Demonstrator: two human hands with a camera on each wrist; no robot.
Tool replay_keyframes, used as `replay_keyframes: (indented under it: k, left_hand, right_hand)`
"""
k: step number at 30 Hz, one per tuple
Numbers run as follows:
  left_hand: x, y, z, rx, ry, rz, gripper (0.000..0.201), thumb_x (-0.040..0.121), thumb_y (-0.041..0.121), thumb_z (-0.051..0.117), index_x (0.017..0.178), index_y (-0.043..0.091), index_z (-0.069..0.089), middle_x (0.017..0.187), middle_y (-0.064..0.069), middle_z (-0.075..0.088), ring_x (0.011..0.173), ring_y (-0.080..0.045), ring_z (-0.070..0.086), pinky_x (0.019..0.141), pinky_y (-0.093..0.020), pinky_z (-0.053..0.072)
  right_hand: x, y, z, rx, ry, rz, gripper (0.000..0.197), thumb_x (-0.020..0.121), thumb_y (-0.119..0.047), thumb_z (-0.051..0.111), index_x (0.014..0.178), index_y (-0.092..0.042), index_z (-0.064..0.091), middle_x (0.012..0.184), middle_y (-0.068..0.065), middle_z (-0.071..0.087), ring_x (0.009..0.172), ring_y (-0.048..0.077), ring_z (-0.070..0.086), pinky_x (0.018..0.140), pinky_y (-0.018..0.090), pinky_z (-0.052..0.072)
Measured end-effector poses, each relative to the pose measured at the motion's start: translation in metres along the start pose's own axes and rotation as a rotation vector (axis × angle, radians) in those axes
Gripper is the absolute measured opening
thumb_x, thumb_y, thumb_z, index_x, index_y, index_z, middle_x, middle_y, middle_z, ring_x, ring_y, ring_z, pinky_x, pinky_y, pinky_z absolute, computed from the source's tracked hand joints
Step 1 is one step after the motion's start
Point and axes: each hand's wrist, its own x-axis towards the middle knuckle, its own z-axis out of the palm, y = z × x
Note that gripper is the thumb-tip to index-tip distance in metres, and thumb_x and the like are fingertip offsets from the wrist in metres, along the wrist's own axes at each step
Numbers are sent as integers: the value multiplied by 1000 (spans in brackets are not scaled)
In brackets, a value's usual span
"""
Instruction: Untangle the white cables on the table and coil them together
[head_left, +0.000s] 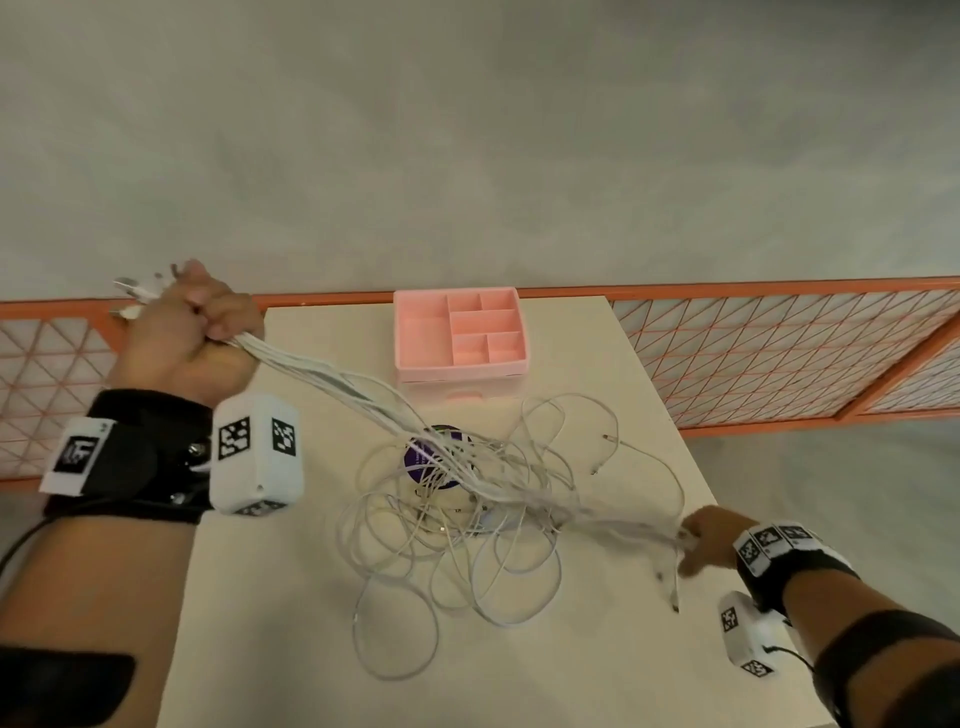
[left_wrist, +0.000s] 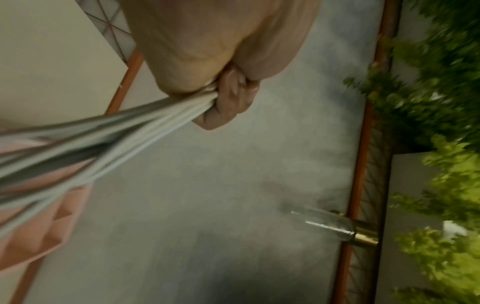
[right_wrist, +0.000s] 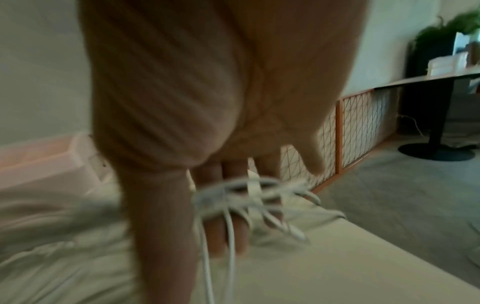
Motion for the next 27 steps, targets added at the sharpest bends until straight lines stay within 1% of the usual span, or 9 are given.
replay_keyframes:
  k: [3, 5, 8, 10, 12, 15, 18, 22, 27]
  left_hand:
    - [-14, -36, -6, 174, 12, -137, 18, 78, 11, 58, 63, 22, 55, 50, 10, 33, 37, -3, 27, 34, -15, 23]
    - [-18, -58, -15, 209, 59, -241, 24, 89, 13, 50, 66, 22, 52, 49, 11, 33, 37, -3, 27, 33, -15, 22]
    - [-26, -89, -35, 251, 132, -357, 35, 105, 18, 37, 72, 20, 50, 47, 10, 35, 34, -4, 28, 31, -14, 20]
    - [-30, -106, -43, 288, 156, -388, 33, 105, 16, 35, 75, 19, 48, 46, 9, 36, 34, -4, 27, 31, -15, 20]
    - [-32, -117, -48, 321, 172, -390, 32, 105, 12, 35, 77, 18, 48, 46, 9, 36, 34, -5, 27, 31, -15, 20]
    - [-34, -124, -47, 340, 206, -370, 31, 104, 7, 34, 80, 17, 51, 47, 8, 36, 34, -5, 26, 31, -15, 21]
    - [-36, -125, -44, 340, 218, -358, 31, 104, 5, 32, 82, 16, 51, 47, 7, 37, 34, -5, 26, 30, -15, 21]
    - [-38, -124, -45, 350, 227, -353, 30, 105, 8, 35, 83, 16, 53, 47, 7, 37, 34, -5, 26, 30, -16, 21]
    - [-40, -128, -50, 345, 244, -374, 27, 105, 9, 36, 86, 15, 54, 49, 7, 37, 35, -6, 27, 30, -16, 22]
  right_hand:
    - [10, 15, 17, 106, -173, 75, 80, 43, -72, 84, 104, -21, 73, 105, -5, 70, 98, 18, 64, 92, 37, 53]
    - [1, 6, 12, 265, -173, 112, 77, 53, -82, 72, 100, -22, 74, 100, -5, 71, 96, 20, 61, 93, 40, 51]
    - [-4, -18, -11, 346, 36, 19, 50, 90, -65, 51, 93, -20, 72, 100, 0, 70, 101, 23, 62, 90, 35, 43]
    - [0, -39, -18, 309, 237, -122, 28, 94, -44, 58, 85, -20, 67, 94, 0, 69, 95, 22, 63, 82, 29, 43]
    - [4, -64, -16, 263, 309, -242, 6, 92, -27, 63, 90, -24, 68, 99, -2, 66, 97, 19, 62, 83, 26, 43]
    - [15, -97, 2, 150, 290, -341, 19, 93, -22, 61, 109, -29, 69, 112, 0, 55, 109, 20, 57, 96, 30, 44]
    - [23, -112, 19, 126, 274, -313, 30, 92, -15, 60, 119, -26, 62, 118, 5, 52, 115, 25, 55, 97, 31, 44]
    - [30, -115, 31, 131, 252, -256, 28, 87, -11, 63, 113, -20, 66, 121, 7, 63, 111, 24, 60, 91, 27, 46]
    - [30, -122, 37, 73, 231, -239, 25, 89, -23, 67, 112, -11, 67, 116, 7, 65, 110, 23, 61, 86, 27, 47]
